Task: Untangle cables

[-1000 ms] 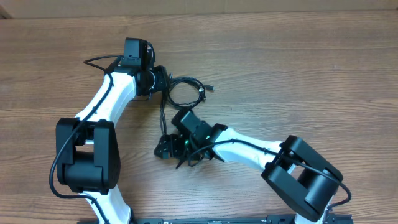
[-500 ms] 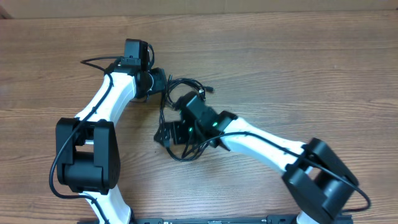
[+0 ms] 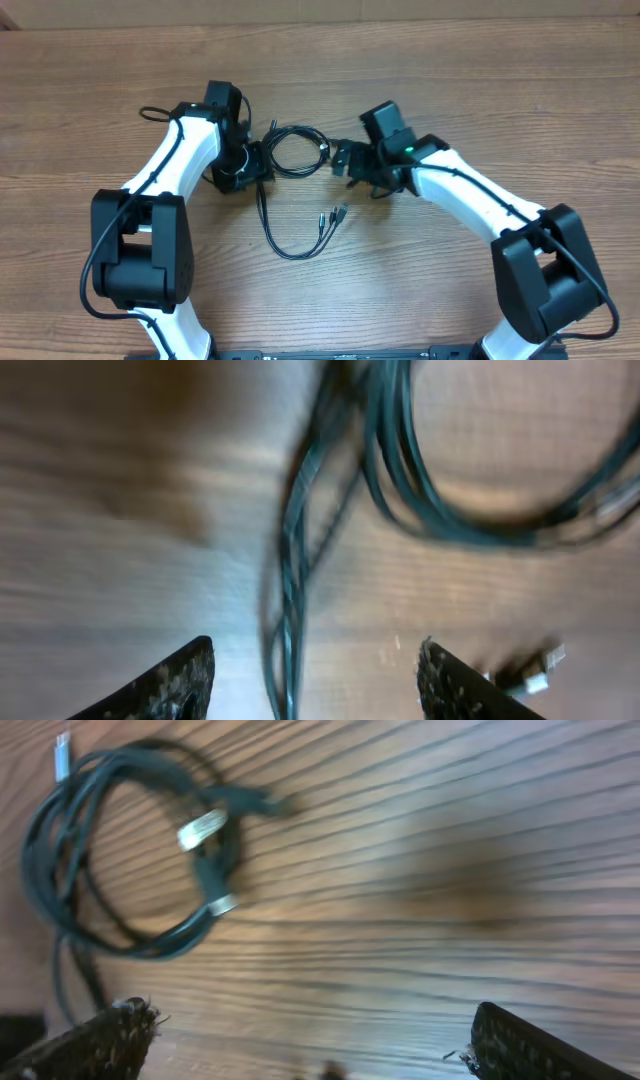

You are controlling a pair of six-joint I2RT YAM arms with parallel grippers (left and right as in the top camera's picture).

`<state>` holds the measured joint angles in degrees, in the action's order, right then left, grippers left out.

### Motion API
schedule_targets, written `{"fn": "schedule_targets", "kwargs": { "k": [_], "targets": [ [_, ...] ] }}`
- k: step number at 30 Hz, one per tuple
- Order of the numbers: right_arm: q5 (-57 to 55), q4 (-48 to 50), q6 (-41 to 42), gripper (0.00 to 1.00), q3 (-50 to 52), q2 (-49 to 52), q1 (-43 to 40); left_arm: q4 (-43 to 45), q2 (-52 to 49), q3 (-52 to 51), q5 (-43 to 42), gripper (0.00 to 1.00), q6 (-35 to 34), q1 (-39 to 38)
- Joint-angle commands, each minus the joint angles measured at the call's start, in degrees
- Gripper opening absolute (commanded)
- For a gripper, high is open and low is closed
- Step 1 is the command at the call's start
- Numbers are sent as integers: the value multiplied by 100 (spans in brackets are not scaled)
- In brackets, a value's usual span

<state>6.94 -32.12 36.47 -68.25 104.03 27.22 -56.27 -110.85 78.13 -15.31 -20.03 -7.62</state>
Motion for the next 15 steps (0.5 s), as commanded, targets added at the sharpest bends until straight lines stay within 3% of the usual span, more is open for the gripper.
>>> {"fn": "schedule_targets", "kwargs": {
  "k": [1,8,15],
  "targets": [
    [-442,-186,-57,100,-35,-39,-109,-291,146,-15,-402,66,332,-160],
    [-1353,-487,-57,100,-33,-39,-111,-1038,146,-42,-304,64,267,-400],
    [-1335,-422,-55,100,-35,-39,-109,-1342,146,-396,345,60,-780,-621]
  ]
}}
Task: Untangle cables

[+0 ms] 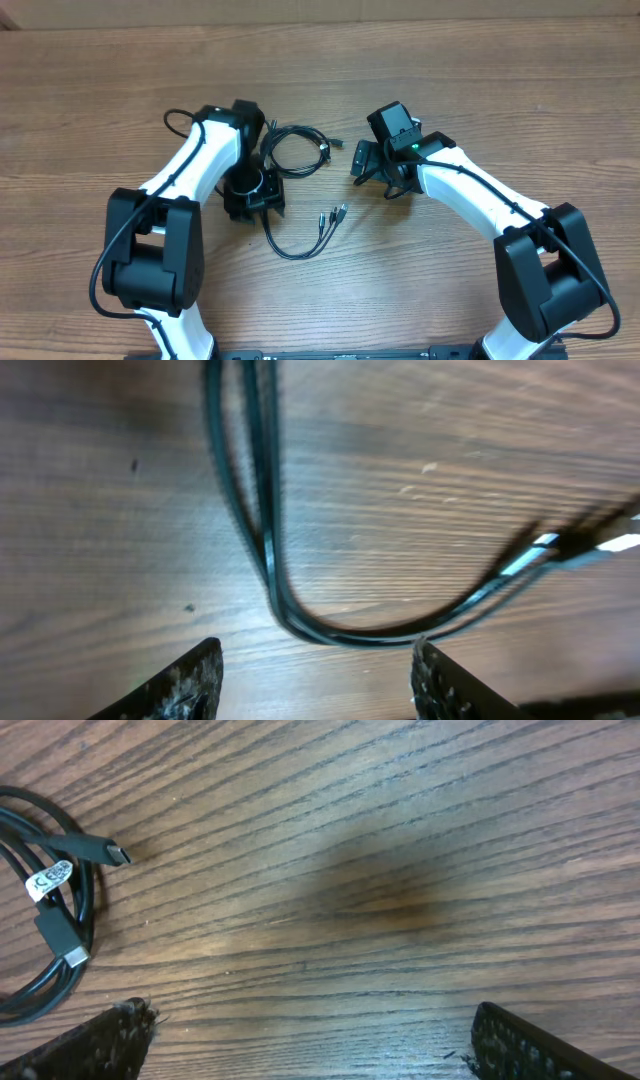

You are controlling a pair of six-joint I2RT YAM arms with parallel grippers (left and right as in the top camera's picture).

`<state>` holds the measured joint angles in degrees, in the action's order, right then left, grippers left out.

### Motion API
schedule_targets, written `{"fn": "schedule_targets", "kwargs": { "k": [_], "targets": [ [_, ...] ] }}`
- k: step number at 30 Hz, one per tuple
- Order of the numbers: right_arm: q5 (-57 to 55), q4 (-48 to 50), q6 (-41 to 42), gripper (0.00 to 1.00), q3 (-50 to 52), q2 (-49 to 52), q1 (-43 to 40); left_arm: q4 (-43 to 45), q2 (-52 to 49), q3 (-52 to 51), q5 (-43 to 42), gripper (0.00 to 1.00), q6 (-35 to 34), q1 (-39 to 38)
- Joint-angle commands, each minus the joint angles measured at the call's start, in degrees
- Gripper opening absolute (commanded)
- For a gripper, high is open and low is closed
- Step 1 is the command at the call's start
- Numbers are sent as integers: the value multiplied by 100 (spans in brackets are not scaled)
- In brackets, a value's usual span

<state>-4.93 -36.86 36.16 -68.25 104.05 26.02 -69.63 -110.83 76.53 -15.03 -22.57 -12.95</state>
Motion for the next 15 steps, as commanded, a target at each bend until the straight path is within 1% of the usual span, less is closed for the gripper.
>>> {"fn": "schedule_targets", "kwargs": {
  "k": [1,5,9,12,15],
  "targets": [
    [-149,52,-24,100,-35,-42,11,50,144,-358,319,59,-612,-120],
    [-149,52,-26,100,-35,-42,11,503,144,-916,269,55,-730,-249],
    [-146,52,-24,100,-35,-42,11,979,144,-1384,-37,51,-774,-334],
    [-149,52,-24,100,-35,-42,11,1259,144,-1727,-20,49,-876,-398],
    [-149,52,-24,100,-35,-42,11,1572,144,-2026,74,35,-876,-398]
  ]
}}
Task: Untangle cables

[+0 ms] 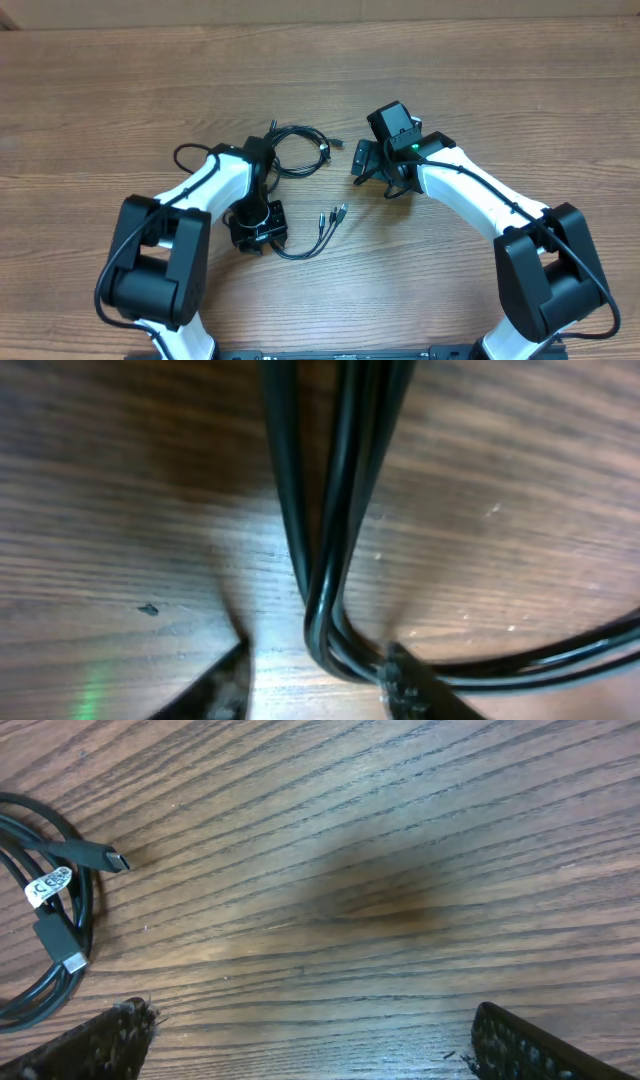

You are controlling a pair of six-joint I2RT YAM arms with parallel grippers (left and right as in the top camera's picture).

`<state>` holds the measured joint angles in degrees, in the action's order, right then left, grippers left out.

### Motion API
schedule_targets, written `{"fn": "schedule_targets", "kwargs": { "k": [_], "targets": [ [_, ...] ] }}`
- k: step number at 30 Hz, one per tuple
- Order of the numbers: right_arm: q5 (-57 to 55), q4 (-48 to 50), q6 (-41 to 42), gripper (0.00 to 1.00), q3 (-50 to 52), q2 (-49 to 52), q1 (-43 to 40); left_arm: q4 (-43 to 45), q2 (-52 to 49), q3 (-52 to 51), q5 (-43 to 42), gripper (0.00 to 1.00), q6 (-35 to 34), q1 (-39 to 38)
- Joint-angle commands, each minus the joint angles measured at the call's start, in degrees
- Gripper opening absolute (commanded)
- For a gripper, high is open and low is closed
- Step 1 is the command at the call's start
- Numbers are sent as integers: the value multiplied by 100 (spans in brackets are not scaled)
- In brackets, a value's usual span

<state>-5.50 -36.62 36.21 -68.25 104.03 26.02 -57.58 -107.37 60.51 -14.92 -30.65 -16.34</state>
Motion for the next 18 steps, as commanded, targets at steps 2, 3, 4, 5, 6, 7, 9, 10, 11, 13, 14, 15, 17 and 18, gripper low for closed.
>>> {"fn": "schedule_targets", "kwargs": {
  "k": [2,3,4,5,6,7,9,10,11,13,14,15,17,18],
  "targets": [
    [-90,28,-28,100,-35,-39,11,560,-201,-581,186,24,-70,-57],
    [-90,28,-28,100,-35,-39,11,627,-201,-629,282,21,-70,-52],
    [-90,28,-28,100,-35,-39,11,699,-201,-678,409,19,-68,-52],
    [-90,28,-28,100,-35,-39,11,763,-201,-713,643,19,-70,-52],
    [-90,28,-28,100,-35,-39,11,800,-201,-717,798,19,-68,-52],
    [-90,31,-28,100,-35,-39,11,820,-201,-715,925,19,-68,-52],
    [-90,31,-28,100,-35,-39,11,872,-201,-715,1189,18,-68,-50],
    [-87,35,-28,100,-35,-39,11,905,-201,-715,1292,18,-68,-50],
    [-79,66,-26,100,-35,-39,11,951,-201,-715,1421,15,-68,-50],
    [131,179,-31,100,-35,-42,11,1054,-201,-715,1635,12,-68,-50],
    [256,291,-33,100,-35,-42,11,1121,-201,-715,1738,10,-68,-50],
    [339,356,-33,100,-35,-42,11,1163,-201,-715,1869,10,-68,-50],
    [503,492,-31,94,-35,-42,11,1228,-201,-715,2234,9,-63,-48],
    [612,570,-28,93,-35,-42,11,1274,-201,-715,2472,9,-66,-44]
  ]
}}
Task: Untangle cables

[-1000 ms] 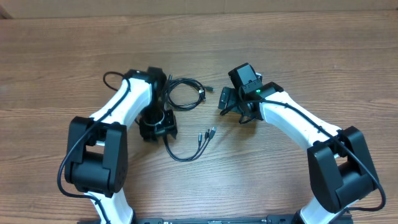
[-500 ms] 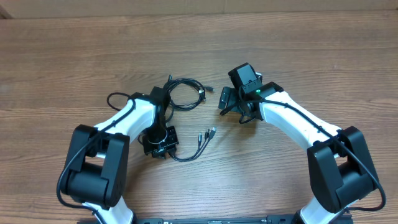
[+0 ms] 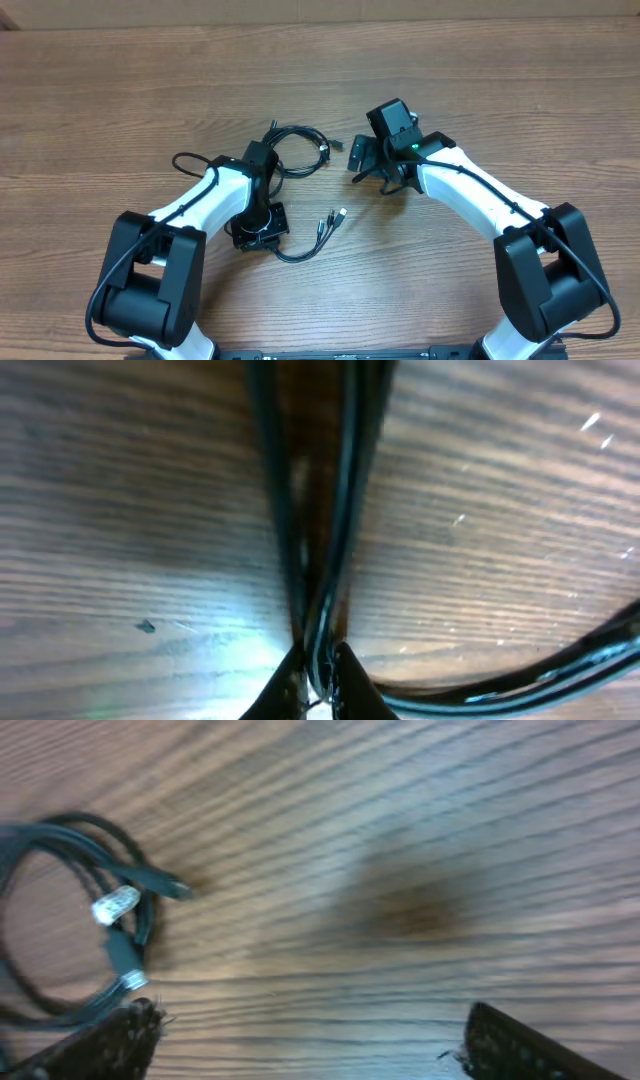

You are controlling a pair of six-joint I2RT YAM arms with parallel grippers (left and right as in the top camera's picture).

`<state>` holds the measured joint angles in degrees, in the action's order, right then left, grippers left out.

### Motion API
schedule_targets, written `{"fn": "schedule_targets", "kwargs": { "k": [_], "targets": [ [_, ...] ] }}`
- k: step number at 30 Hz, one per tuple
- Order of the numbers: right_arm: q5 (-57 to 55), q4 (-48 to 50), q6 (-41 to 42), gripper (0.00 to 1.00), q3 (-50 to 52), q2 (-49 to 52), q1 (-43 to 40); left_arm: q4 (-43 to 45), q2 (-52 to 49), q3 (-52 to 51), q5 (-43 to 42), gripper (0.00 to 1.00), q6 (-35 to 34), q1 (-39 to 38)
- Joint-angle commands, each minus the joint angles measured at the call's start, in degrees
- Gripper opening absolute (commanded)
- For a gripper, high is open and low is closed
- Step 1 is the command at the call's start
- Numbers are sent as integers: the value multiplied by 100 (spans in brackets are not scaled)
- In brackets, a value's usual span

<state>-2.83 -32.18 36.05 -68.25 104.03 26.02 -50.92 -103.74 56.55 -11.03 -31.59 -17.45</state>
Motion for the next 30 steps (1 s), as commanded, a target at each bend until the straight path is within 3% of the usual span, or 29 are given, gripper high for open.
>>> {"fn": "schedule_targets", "kwargs": {
  "k": [1,6,12,17,22,25,30],
  "targets": [
    [455,186,-13,92,-35,-39,11,625,-564,-319,2280,10,26,83],
    [551,361,-13,95,-35,-39,66,966,-564,-315,2704,4,173,323],
    [551,1078,-13,95,-35,-39,286,1628,-564,-313,2505,13,1615,778],
    [549,2070,-13,69,-35,0,621,1897,-564,-317,1600,19,1679,1045],
    [188,2922,-13,33,-35,238,953,2048,-564,-319,1248,23,1659,1056],
    [-203,3198,-13,27,-35,466,1080,2114,-564,-321,1255,25,1661,1025],
    [-245,3783,-11,25,-35,1139,1182,2308,-564,-321,1311,27,1670,1027]
  ]
}}
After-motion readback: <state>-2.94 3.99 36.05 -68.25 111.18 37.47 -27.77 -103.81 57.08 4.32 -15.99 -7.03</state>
